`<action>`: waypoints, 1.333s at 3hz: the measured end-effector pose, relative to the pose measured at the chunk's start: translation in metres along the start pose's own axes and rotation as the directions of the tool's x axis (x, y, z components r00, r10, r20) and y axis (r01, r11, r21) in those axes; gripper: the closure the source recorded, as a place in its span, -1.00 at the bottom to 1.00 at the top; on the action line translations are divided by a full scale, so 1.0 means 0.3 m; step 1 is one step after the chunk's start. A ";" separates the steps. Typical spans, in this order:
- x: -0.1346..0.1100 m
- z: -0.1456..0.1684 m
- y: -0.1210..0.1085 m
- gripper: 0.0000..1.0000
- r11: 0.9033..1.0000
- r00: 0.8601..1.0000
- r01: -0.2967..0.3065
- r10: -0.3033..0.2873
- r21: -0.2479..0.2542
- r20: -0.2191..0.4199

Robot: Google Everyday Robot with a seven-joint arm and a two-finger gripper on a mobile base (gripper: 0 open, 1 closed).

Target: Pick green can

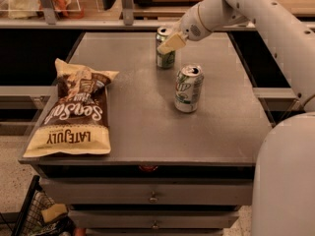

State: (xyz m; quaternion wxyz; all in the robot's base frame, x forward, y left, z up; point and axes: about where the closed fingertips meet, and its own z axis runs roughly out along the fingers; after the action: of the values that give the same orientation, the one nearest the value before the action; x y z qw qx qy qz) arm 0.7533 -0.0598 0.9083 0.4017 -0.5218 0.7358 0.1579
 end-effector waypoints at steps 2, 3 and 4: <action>-0.040 -0.123 -0.003 1.00 0.998 0.998 0.054 -0.054 -0.007 0.023; -0.066 -0.212 0.001 1.00 0.996 0.996 0.092 -0.091 -0.022 0.025; -0.093 -0.283 0.016 1.00 0.990 0.991 0.134 -0.133 -0.047 0.020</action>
Offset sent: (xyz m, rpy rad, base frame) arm -0.0235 -0.0419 0.0704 -0.0088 -0.0843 0.0722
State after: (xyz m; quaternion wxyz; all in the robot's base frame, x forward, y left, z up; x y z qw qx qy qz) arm 0.7165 -0.0954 0.9817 0.4046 -0.5780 0.6920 0.1528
